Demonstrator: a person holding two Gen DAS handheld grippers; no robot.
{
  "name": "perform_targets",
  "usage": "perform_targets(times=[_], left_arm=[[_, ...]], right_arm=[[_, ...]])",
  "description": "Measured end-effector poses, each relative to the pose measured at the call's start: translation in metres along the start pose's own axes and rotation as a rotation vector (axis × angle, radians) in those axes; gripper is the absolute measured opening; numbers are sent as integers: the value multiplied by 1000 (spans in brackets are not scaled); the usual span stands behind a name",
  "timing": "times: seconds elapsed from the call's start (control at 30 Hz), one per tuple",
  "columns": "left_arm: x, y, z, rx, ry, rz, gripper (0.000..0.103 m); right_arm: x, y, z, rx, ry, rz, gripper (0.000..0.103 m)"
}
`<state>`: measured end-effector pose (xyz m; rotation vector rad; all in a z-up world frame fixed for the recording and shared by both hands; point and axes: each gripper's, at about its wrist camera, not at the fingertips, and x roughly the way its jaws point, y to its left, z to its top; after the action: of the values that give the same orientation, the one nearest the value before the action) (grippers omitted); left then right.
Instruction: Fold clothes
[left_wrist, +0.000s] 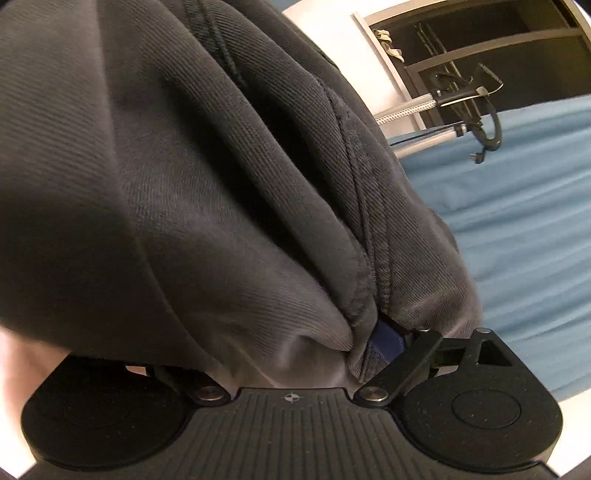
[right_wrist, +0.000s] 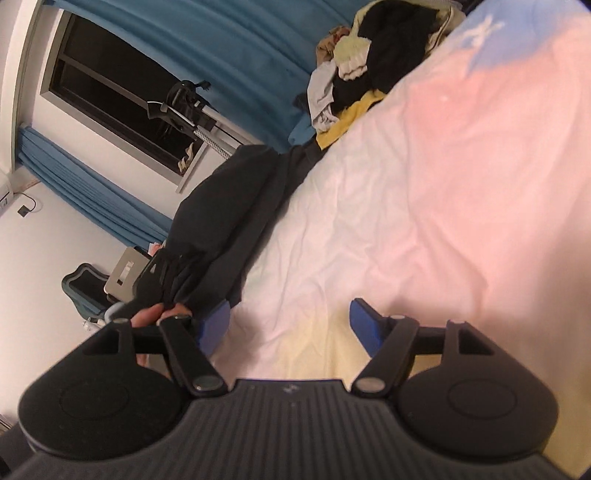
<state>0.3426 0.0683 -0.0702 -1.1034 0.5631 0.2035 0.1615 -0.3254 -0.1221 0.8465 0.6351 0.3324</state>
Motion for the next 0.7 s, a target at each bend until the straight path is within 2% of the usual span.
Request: perform_targets(times=[0.07, 0.1, 0.13, 0.23, 0.37, 0.53, 0.6, 0.7], left_arm=[[3, -5, 0, 45, -15, 35, 72], [2, -7, 2, 60, -11, 40, 50], [0, -9, 4, 72, -2, 39, 32], [-19, -20, 11, 104, 8, 15, 20], [-63, -27, 25, 127, -14, -108, 16], [-138, -2, 47, 30, -76, -273, 14], [-173, 27, 43, 3, -84, -294, 14], [-205, 77, 26, 21, -47, -238, 14]], right_arm=[[6, -4, 2, -12, -2, -9, 73], [8, -7, 2, -9, -2, -20, 73], [10, -10, 2, -4, -2, -29, 73], [15, -19, 3, 19, -6, -25, 73], [10, -10, 2, -36, -33, -10, 73], [2, 6, -4, -103, -48, 7, 73], [-1, 15, -7, -136, -49, 23, 73], [-4, 29, -16, -205, -48, 58, 73]])
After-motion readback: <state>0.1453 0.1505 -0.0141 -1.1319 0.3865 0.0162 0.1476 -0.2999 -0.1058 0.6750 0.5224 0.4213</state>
